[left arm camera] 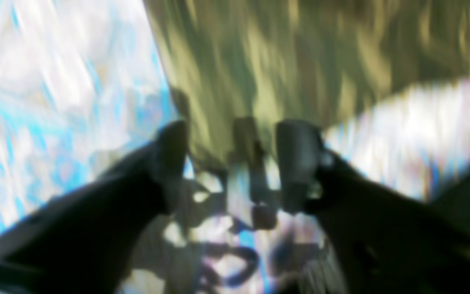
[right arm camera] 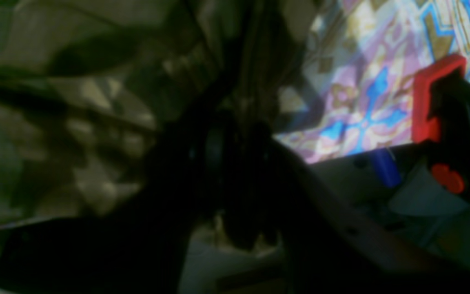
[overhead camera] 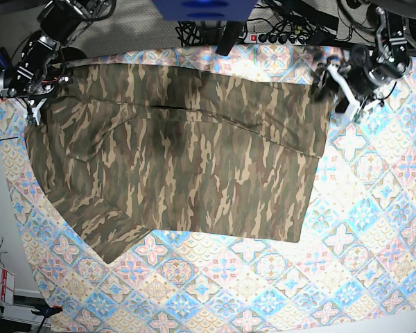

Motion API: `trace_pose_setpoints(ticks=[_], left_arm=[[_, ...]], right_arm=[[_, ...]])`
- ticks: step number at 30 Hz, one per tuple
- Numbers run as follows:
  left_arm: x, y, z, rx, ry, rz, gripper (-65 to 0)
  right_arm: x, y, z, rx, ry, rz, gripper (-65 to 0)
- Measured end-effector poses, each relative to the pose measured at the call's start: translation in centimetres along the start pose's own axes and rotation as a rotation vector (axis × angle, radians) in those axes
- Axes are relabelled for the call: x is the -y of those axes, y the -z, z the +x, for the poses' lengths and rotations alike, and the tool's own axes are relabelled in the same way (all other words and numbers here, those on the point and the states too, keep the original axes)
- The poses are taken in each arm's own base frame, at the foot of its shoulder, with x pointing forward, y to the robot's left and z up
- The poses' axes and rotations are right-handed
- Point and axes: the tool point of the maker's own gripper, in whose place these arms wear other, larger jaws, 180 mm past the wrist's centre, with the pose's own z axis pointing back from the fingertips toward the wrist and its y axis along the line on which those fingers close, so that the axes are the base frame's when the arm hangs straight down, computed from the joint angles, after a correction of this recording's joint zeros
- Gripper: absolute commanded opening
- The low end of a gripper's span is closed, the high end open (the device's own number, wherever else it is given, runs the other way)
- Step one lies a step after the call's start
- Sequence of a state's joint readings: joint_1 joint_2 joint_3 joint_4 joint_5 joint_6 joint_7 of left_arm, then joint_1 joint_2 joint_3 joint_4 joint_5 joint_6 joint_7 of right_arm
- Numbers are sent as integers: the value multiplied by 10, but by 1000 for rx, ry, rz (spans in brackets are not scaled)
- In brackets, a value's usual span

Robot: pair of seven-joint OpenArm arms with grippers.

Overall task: Fold the T-shirt properly
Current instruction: 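Pull the folded shirt further toward the robot with both grippers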

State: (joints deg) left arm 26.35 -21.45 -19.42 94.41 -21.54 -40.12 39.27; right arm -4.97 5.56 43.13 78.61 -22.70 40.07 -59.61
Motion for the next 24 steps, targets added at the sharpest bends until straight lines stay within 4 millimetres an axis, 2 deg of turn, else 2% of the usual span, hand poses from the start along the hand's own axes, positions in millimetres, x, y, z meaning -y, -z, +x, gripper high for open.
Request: trace_pose_setpoints(ticks=[3, 5, 9, 11, 12, 14, 17, 21, 24], left_arm=[[-18, 1, 19, 35, 1, 34, -219], [-32, 4, 16, -43, 6, 71, -225], [-49, 29, 29, -58, -62, 59, -227], [-54, 41, 28, -74, -100, 50, -227], [-52, 47, 23, -106, -92, 43, -227], [-36, 56, 14, -153, -65, -9, -227], [-5, 71, 17, -159, -29, -98, -227], [12, 80, 20, -143, -30, -130, -227], [16, 86, 16, -116, -90, -152, -228]], right_arm=[[0, 0, 0, 3, 0, 0, -534], [0, 0, 0, 5, -1, 0, -534], [0, 0, -1, 4, -1, 0, -535], [0, 0, -1, 4, -1, 0, -535], [0, 0, -1, 4, -1, 0, -535], [0, 0, 0, 5, 0, 0, -535], [0, 0, 0, 3, -1, 0, -535], [0, 0, 0, 4, 0, -1, -535], [0, 0, 0, 4, -1, 0, -535]])
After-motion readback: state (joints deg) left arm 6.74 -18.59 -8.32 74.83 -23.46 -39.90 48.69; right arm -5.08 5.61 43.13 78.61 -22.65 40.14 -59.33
